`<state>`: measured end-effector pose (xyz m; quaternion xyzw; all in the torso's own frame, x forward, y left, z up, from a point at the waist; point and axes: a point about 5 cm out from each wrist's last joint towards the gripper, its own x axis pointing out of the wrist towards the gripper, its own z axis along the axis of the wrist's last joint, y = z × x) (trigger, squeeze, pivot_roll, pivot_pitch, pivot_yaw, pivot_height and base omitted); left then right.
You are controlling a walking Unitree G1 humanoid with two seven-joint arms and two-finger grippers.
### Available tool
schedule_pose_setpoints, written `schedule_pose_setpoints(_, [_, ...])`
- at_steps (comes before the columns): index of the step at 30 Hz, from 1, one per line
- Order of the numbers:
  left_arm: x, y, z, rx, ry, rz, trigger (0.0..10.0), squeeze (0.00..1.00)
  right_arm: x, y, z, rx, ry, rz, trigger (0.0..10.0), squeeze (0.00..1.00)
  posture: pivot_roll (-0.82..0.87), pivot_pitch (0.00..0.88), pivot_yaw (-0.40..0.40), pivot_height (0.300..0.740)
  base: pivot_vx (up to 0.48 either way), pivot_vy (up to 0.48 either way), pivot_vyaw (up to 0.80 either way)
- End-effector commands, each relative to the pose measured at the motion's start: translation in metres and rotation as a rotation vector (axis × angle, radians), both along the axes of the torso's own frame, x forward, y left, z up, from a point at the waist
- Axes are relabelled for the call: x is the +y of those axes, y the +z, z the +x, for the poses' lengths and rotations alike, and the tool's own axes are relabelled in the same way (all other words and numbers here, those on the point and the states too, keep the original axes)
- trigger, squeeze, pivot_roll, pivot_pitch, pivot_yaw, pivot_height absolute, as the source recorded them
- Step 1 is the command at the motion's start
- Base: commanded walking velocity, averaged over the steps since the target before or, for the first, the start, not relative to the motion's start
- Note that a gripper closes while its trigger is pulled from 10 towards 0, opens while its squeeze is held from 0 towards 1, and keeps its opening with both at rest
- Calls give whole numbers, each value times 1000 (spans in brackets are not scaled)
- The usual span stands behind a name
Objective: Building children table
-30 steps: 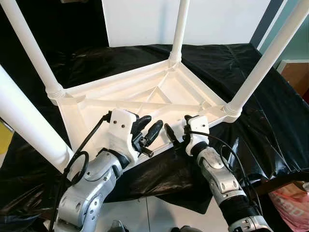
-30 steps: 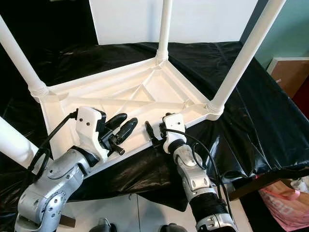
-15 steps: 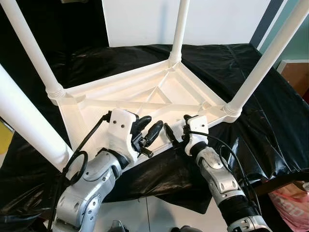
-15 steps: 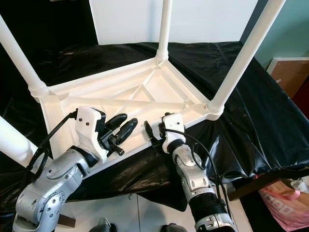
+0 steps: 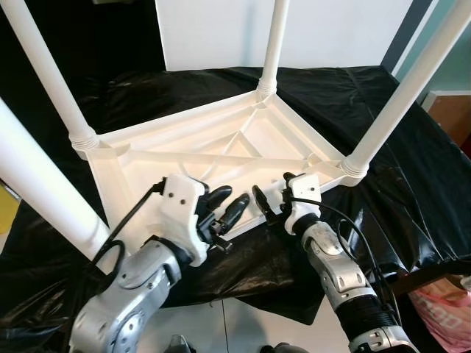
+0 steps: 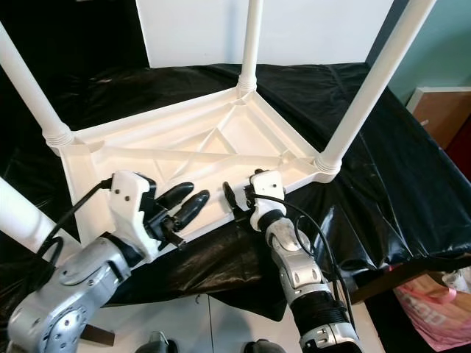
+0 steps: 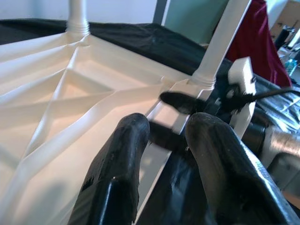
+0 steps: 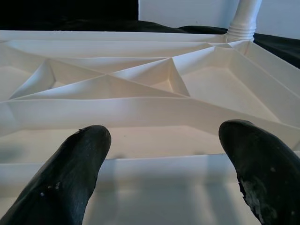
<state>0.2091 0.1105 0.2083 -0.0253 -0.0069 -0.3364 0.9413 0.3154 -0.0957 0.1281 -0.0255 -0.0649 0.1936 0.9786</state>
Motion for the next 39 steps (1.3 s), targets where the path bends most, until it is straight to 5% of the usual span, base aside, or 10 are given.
schedule_pose_setpoints(1, [12,-2,-12,36,-24,38,10000,0,-2,-2,2,8,-11,-4,10000,0,97,131,-77,740,0,0,0])
schedule_pose_setpoints(6, [33,-13,-35,124,-72,175,10000,0,1,-1,3,-1,-4,0,10000,0,120,131,-58,740,0,0,0])
schedule_pose_setpoints(21, [63,-14,-80,306,-172,304,10000,0,10,6,17,-10,11,20,10000,0,176,153,-55,740,0,0,0])
schedule_pose_setpoints(31, [59,-17,-90,346,-267,259,10000,0,17,14,17,-33,7,61,10000,0,182,155,-51,740,0,0,0])
schedule_pose_setpoints(39, [87,-21,-111,482,-192,332,10000,0,9,8,10,-26,-41,66,10000,0,184,168,-68,740,0,0,0])
